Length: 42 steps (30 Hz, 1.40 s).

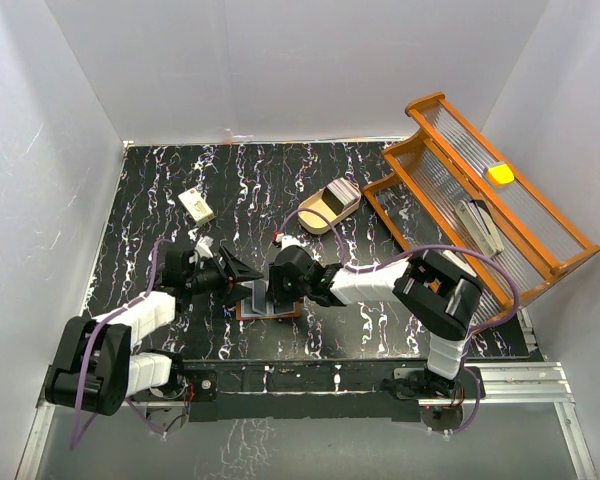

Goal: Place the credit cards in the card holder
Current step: Turn over the card slot in the card holder.

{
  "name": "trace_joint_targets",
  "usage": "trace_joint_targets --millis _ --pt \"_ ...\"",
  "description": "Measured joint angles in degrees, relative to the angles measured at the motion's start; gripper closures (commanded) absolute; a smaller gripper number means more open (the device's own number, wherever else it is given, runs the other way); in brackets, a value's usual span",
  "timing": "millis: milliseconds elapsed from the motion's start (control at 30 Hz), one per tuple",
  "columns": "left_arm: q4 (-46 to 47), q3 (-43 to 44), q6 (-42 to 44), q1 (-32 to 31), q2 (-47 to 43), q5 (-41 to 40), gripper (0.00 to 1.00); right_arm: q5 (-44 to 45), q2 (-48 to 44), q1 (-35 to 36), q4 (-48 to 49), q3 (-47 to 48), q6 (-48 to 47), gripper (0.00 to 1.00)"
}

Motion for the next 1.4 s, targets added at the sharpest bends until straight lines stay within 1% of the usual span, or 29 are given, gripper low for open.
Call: trace_joint_targets --millis 100,233,367,500,633,800,900,1033,1200,1400 --pt "-0.5 -0.1 0.0 -0.5 0.0 -0.3 0.36 -0.1 0.0 0.0 0.1 0.0 0.0 0.86" --pt "-3.5 0.5 1.9 -0.7 -0.3 -1.2 0.36 -0.1 0.0 0.0 0.1 -0.1 0.0 0.88" --pt "-5.0 1.4 2.9 -0.7 -0.4 -1.4 0.39 -0.1 0.0 0.0 0.5 -0.4 0.0 0.89" --pt "-7.3 2.6 4.3 -0.7 -0.9 -2.1 0.47 0.0 0.0 0.0 0.6 -0.4 0.0 0.89" --pt "-9.3 3.5 5.9 -0.7 -1.7 -2.9 0.49 0.0 0.0 0.0 0.5 -0.4 -0.2 0.90" --pt "-10.8 4.3 7.0 -0.7 -1.7 -3.3 0.44 0.1 -0.1 0.0 0.5 -0.5 -0.2 0.92" --pt "-13.4 5.5 8.7 -0.7 -1.7 -4.6 0.40 0.1 -0.1 0.0 0.5 -0.5 -0.3 0.93" --pt "-17.2 8.0 11.3 -0.7 -1.7 -6.6 0.37 0.1 -0.1 0.0 0.5 -0.5 -0.3 0.93" --pt "-19.8 9.4 13.5 -0.7 -1.8 -8.7 0.36 0.1 0.0 0.0 0.5 -0.5 -0.3 0.93" --pt "-20.4 9.4 14.4 -0.7 -1.4 -9.0 0.35 0.1 0.0 0.0 0.5 -0.5 -0.3 0.93"
